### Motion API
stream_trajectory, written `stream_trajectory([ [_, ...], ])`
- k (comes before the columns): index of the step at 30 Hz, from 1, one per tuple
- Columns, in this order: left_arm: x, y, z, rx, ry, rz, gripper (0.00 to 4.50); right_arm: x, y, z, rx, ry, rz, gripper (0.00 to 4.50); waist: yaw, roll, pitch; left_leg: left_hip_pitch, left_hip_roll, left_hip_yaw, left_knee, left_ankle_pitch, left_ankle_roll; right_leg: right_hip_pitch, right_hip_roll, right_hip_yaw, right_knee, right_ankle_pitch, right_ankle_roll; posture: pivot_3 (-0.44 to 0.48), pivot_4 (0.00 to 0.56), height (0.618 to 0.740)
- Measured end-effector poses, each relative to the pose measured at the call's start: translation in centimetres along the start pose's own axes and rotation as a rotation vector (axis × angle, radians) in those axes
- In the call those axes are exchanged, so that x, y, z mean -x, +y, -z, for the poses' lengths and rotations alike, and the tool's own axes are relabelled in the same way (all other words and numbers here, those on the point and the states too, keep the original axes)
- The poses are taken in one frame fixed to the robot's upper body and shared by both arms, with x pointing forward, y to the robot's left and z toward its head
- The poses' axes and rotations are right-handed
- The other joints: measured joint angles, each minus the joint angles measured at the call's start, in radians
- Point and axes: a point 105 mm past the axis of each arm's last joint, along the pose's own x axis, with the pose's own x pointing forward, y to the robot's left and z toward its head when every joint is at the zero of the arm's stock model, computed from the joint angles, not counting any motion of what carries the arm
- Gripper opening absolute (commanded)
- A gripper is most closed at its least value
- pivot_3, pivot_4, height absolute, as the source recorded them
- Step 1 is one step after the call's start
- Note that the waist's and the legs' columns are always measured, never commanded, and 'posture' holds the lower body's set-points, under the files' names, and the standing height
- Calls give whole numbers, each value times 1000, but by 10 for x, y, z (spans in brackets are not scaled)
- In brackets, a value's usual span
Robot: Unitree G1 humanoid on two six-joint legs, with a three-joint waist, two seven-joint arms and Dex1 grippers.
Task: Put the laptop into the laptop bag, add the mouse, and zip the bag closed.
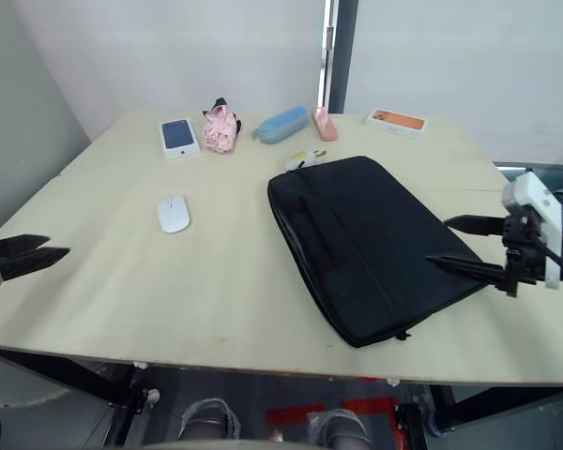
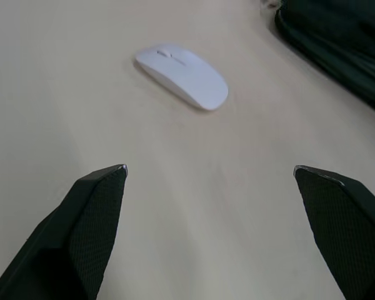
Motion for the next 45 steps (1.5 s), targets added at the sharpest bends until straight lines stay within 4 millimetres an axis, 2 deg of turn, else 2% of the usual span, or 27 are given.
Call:
stream_trajectory([
  [2, -23, -4, 5, 27, -9, -27, 4473, -15, 10, -16, 35, -66, -83, 4500, -2, 0, 0, 0, 0, 0, 2, 0, 0, 0, 0, 0, 2, 0, 0, 0, 150, 740],
  [6, -70, -4, -8, 130, -95, -152, 4473, -39, 21, -50, 112, -192, -175, 4500, -3, 0, -1, -2, 0, -3, 11, 0, 1, 0, 0, 0, 10, 0, 0, 0, 150, 740],
  [10, -96, -11, -11, 198, -133, -235, 4473, -54, 27, -56, 120, -201, -231, 4500, -3, -1, -1, -2, -1, -3, 12, 0, 1, 1, -1, 0, 10, 0, 0, 0, 150, 740],
  [16, -129, -28, 13, 270, -88, -363, 4473, -68, 36, -56, 116, -204, -290, 4500, -3, -1, -1, -3, -1, -3, 12, 1, 1, 1, -1, -1, 9, 0, 0, 0, 150, 740],
  [18, -140, -41, 21, 306, -88, -426, 4473, -69, 40, -58, 125, -213, -307, 4500, -2, -1, -1, -4, -1, -4, 12, 1, 2, 1, -2, -1, 9, 0, 0, 0, 150, 740],
  [20, -147, -54, 24, 335, -90, -470, 4473, -70, 44, -59, 134, -219, -318, 4500, -1, -2, -1, -4, -1, -4, 13, 1, 3, 1, -2, -1, 9, 0, 0, 0, 150, 740],
  [26, -157, -65, 23, 346, -76, -580, 4473, -71, 52, -61, 134, -238, -332, 4500, -3, -2, -1, -4, -1, -4, 13, 1, 3, 1, -1, -1, 9, 0, 0, 0, 150, 740],
  [30, -159, -55, 21, 297, -57, -678, 4473, -70, 57, -64, 136, -254, -332, 4500, -4, -2, -1, -3, -1, -4, 12, 1, 3, 1, -1, -1, 8, 0, 0, 0, 150, 740],
  [35, -172, -48, 27, 283, -27, -695, 4473, -68, 53, -68, 137, -271, -289, 4500, -1, -2, -1, -5, -2, -4, 11, 1, 4, 1, -1, -1, 4, 0, 1, 0, 150, 740],
  [37, -177, -46, 28, 287, -21, -692, 4473, -66, 52, -71, 142, -274, -280, 4500, 0, -2, -1, -6, -2, -5, 9, 4, 10, 1, -1, -2, 2, 1, 1, 0, 150, 740],
  [45, -195, -42, 11, 247, -32, -650, 4473, -62, 53, -74, 159, -264, -269, 4500, 1, -2, -1, -8, -2, -5, 5, 5, 10, 1, -1, -3, -3, 1, 1, 0, 150, 740],
])
